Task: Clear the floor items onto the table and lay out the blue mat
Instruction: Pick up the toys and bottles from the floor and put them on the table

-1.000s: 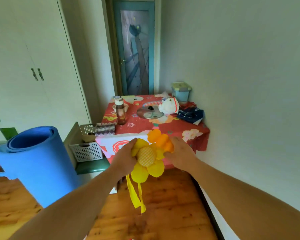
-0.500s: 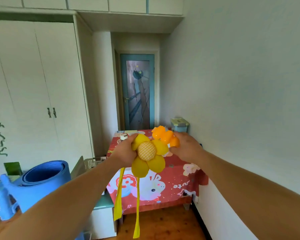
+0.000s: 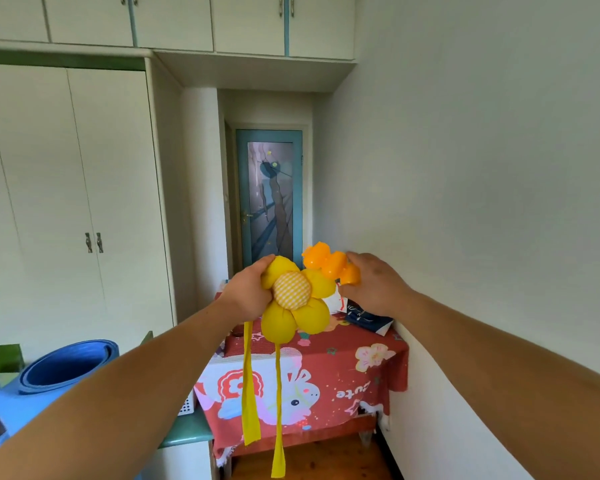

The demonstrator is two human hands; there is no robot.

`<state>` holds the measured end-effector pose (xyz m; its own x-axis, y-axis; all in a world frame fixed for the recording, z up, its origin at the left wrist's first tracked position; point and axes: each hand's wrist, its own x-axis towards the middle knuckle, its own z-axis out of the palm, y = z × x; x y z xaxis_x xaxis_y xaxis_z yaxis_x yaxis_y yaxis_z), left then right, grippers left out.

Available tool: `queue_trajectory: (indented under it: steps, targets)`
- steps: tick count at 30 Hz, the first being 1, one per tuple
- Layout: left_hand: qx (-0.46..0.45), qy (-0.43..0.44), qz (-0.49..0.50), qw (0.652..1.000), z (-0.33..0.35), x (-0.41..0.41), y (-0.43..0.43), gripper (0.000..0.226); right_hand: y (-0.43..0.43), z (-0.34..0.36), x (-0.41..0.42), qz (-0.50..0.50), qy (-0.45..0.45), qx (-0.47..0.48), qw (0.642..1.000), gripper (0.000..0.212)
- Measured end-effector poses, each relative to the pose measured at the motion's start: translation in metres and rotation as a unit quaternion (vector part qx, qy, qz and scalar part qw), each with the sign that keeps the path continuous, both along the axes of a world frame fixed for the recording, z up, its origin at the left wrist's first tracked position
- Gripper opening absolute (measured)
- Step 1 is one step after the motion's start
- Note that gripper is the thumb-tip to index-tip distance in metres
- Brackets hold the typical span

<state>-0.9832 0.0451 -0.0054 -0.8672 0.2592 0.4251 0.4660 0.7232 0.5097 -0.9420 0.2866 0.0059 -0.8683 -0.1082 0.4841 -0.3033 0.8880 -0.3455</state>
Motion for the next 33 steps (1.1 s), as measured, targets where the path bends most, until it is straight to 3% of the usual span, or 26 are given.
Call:
queue_trajectory:
  steps: [6, 13, 25, 33]
  targets:
    - [0.001, -0.001, 0.008, 1.000, -0.009, -0.012, 0.029, 0.068, 0.041, -0.007, -0.009, 0.005, -0.001, -0.011, 1.000, 0.042]
    - [0.003, -0.028, 0.014, 0.999, -0.030, -0.047, 0.057, 0.067, 0.070, -0.030, -0.053, -0.007, -0.022, -0.018, 1.000, 0.038]
    - [0.033, -0.047, 0.002, 0.998, -0.045, -0.211, 0.091, 0.067, 0.096, -0.037, -0.202, -0.014, -0.046, 0.003, 0.999, 0.036]
    - [-0.008, -0.072, 0.027, 0.997, -0.046, -0.298, 0.130, 0.066, 0.129, -0.034, -0.293, -0.002, -0.047, -0.002, 0.999, 0.041]
